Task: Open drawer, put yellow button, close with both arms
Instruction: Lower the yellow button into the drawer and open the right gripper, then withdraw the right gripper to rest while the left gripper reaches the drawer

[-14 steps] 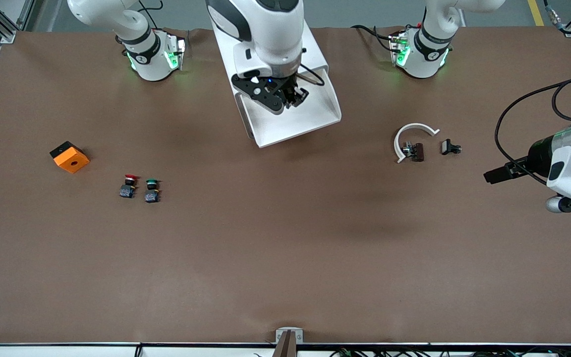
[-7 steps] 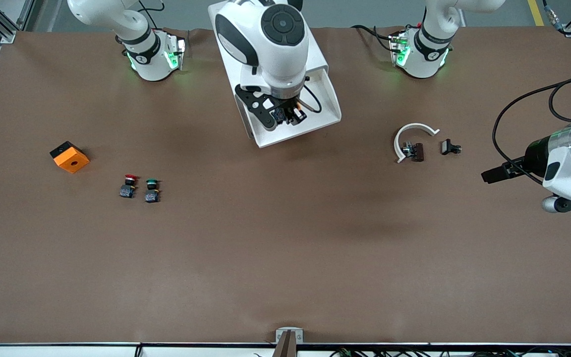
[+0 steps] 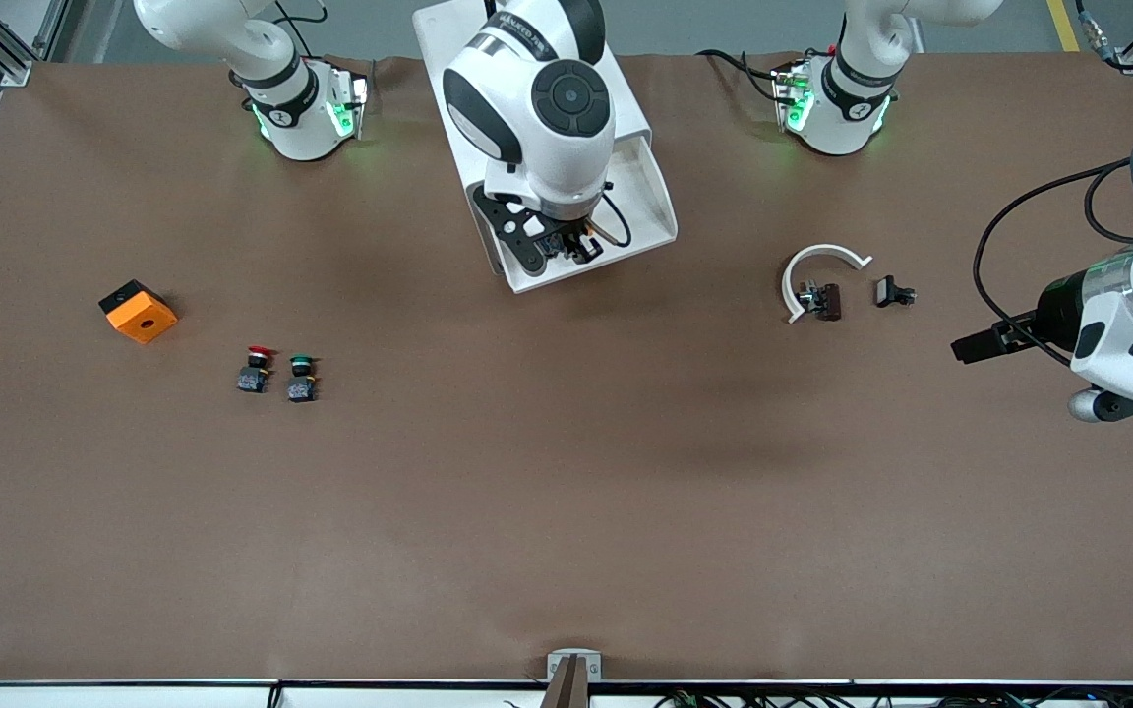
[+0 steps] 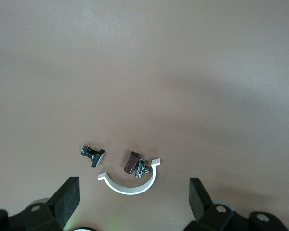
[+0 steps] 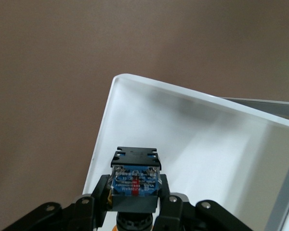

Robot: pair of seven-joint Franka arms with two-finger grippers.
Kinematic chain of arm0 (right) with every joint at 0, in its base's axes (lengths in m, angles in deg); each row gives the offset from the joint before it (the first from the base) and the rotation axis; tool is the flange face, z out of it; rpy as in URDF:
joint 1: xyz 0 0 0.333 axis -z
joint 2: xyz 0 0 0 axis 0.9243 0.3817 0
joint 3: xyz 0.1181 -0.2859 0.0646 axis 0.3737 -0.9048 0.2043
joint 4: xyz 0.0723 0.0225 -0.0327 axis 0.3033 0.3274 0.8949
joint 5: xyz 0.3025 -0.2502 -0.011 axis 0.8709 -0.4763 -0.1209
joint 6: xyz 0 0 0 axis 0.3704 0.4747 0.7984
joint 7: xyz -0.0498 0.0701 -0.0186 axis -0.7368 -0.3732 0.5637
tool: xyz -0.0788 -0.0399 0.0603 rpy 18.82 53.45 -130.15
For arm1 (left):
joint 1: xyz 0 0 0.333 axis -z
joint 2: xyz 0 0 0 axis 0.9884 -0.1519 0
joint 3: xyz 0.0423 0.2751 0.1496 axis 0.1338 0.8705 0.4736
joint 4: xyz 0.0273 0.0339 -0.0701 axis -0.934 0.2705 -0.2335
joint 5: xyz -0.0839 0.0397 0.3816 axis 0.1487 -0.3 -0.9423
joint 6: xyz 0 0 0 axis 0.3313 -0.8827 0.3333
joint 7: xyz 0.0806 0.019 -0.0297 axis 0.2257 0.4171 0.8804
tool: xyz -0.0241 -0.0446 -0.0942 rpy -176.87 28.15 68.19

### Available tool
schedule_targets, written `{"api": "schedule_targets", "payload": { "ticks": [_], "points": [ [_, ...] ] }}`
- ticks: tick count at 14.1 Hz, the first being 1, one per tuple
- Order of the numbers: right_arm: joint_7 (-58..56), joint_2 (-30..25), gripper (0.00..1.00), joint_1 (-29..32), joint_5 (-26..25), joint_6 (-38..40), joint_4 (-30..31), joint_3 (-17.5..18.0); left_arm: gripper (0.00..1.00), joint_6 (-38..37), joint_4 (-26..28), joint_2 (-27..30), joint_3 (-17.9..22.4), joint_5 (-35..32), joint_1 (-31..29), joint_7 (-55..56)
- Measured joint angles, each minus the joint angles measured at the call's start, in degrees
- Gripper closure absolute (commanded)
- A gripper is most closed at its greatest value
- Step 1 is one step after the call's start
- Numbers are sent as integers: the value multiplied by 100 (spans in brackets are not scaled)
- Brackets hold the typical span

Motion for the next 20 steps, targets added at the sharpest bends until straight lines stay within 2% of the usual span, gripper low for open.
{"api": "schedule_targets", "payload": {
  "ticks": [4,5,6,7,8,9,16,20],
  "points": [
    [0,50,65,-163,10,-92,61,7,0,0,1,0,-45,0,35,4],
    [0,60,61,-189,10,-120,62,6,0,0,1,0,-63,0,38,5],
    [0,65,51,-203,12,-139,62,6,0,0,1,0,-78,0,38,6],
    [0,66,46,-216,13,-167,62,6,0,0,1,1,-85,0,38,7],
    [0,67,26,-227,14,-185,62,6,0,-1,1,1,-88,0,38,8],
    [0,68,0,-235,14,-191,62,6,0,-2,1,1,-91,0,38,7],
    [0,37,0,-218,15,-221,-63,-20,0,-19,1,2,-175,0,41,9],
    [-41,-452,0,52,74,67,-289,-70,0,-24,11,2,-214,0,108,259]
  ]
}}
